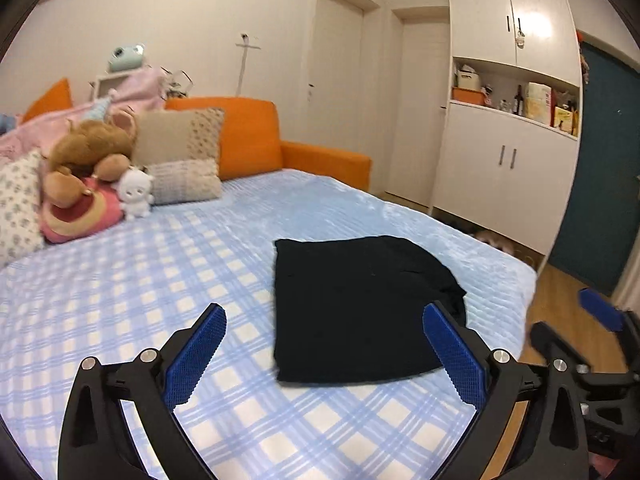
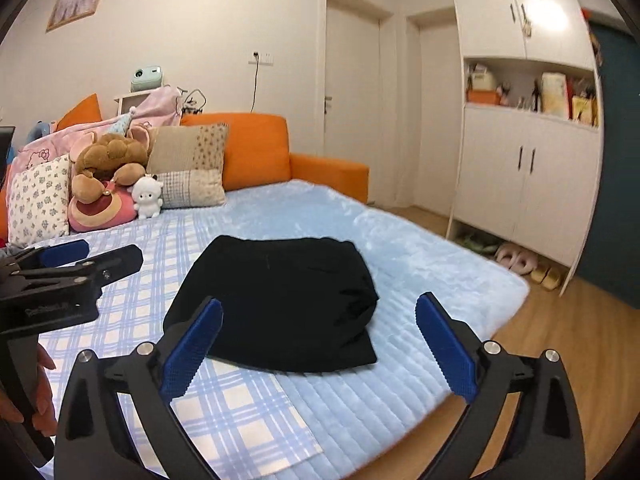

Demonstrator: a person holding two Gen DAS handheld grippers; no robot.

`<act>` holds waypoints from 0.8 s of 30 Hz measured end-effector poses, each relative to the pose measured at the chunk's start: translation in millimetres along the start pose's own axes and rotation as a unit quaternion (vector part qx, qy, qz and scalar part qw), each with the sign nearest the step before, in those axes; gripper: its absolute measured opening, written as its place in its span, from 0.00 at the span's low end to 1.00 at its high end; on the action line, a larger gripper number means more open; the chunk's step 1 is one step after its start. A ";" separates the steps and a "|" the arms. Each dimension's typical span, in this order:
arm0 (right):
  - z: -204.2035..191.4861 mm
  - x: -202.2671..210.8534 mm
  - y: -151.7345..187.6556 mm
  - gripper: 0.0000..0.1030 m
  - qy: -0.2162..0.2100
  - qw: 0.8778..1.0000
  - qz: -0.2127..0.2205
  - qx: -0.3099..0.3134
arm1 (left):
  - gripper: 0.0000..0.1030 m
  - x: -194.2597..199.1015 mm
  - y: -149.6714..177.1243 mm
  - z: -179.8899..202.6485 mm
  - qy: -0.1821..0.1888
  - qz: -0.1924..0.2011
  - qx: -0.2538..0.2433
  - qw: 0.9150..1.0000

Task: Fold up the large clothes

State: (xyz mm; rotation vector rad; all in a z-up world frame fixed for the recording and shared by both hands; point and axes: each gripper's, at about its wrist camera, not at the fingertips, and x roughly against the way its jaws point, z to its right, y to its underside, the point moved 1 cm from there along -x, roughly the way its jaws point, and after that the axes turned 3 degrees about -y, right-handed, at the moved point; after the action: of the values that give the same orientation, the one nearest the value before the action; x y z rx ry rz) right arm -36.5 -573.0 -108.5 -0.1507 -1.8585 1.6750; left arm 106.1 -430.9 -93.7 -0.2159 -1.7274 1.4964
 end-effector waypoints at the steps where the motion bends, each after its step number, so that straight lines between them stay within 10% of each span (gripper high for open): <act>1: 0.1 3.7 1.1 0.95 0.001 1.000 0.004 -0.001 | 0.97 3.5 2.2 0.1 -0.004 0.002 -0.001 1.000; 24: -7.0 -2.2 50.1 0.95 0.001 1.000 0.005 -0.011 | 0.97 -4.1 55.3 8.6 -0.025 -0.014 -0.017 0.999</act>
State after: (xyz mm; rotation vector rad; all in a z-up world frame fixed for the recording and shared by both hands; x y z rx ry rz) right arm -47.1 -558.6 -155.9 -0.1711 -1.8770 1.6619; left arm 82.6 -424.4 -144.3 -0.1716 -1.7897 1.4638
